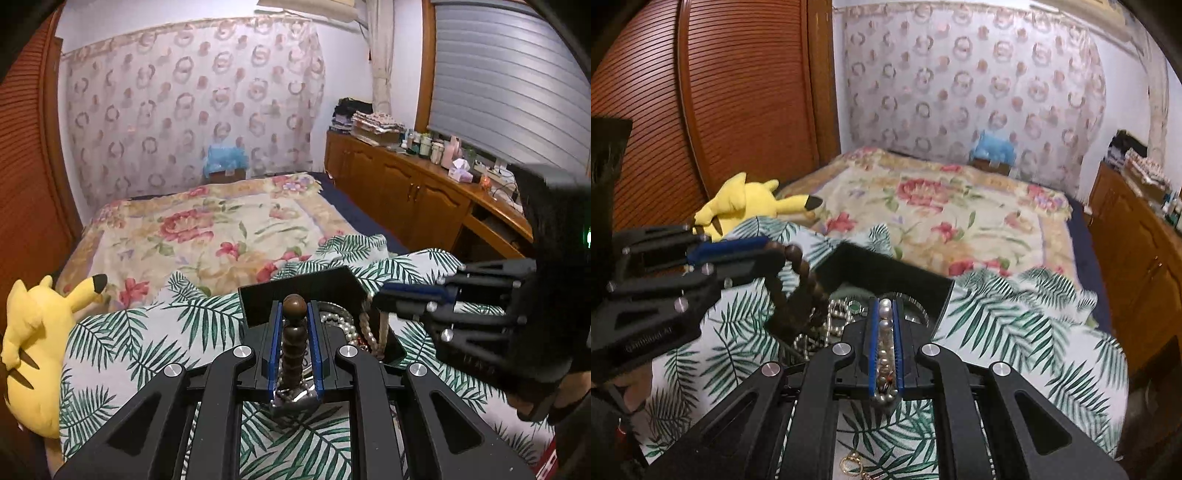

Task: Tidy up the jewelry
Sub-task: 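Open both tools to drop the bead bracelet and pearls into the box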

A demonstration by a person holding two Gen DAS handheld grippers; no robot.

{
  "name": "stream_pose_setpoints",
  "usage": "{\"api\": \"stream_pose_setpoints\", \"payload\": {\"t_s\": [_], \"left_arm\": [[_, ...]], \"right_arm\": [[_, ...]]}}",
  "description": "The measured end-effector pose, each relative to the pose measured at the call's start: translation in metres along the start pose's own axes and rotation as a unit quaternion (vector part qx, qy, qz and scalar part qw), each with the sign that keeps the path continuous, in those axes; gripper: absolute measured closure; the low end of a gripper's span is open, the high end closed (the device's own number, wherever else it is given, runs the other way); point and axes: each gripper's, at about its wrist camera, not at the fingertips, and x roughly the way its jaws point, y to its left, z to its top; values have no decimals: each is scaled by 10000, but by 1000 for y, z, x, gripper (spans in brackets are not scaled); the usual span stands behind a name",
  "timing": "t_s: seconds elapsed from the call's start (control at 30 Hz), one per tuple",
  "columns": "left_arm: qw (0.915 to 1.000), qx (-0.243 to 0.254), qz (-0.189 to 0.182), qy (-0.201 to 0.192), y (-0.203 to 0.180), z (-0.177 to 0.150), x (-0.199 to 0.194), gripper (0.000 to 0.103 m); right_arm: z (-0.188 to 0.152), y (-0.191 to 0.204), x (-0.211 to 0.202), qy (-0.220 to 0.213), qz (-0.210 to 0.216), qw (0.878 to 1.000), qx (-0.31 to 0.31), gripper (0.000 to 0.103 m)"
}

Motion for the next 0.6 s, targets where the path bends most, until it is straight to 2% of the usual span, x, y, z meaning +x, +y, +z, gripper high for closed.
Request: {"api": "stream_pose_setpoints", "payload": {"t_s": [0.13,0.23,0.4,0.47,0.53,0.6], "left_arm": [[10000,51,19,3,-2,5,5,90],[10000,60,26,40,-3,7,9,90],[9999,43,40,159,-4,1,18,90],[9997,27,58,219,-3,-3,21,85],[9996,49,95,268,-5,-8,21,68],[9995,95,148,272,-6,-14,20,59]], "right_arm": [[-7,-3,2,-8,104,9999,63,94],[-9,-9,-3,-73,149,9998,140,87],[-12,-18,-15,-211,144,9994,235,87],[-16,-22,-21,-258,105,9993,245,87],[-24,-23,-27,-283,45,9994,218,86],[-32,-22,-31,-283,-18,9994,177,84]]}}
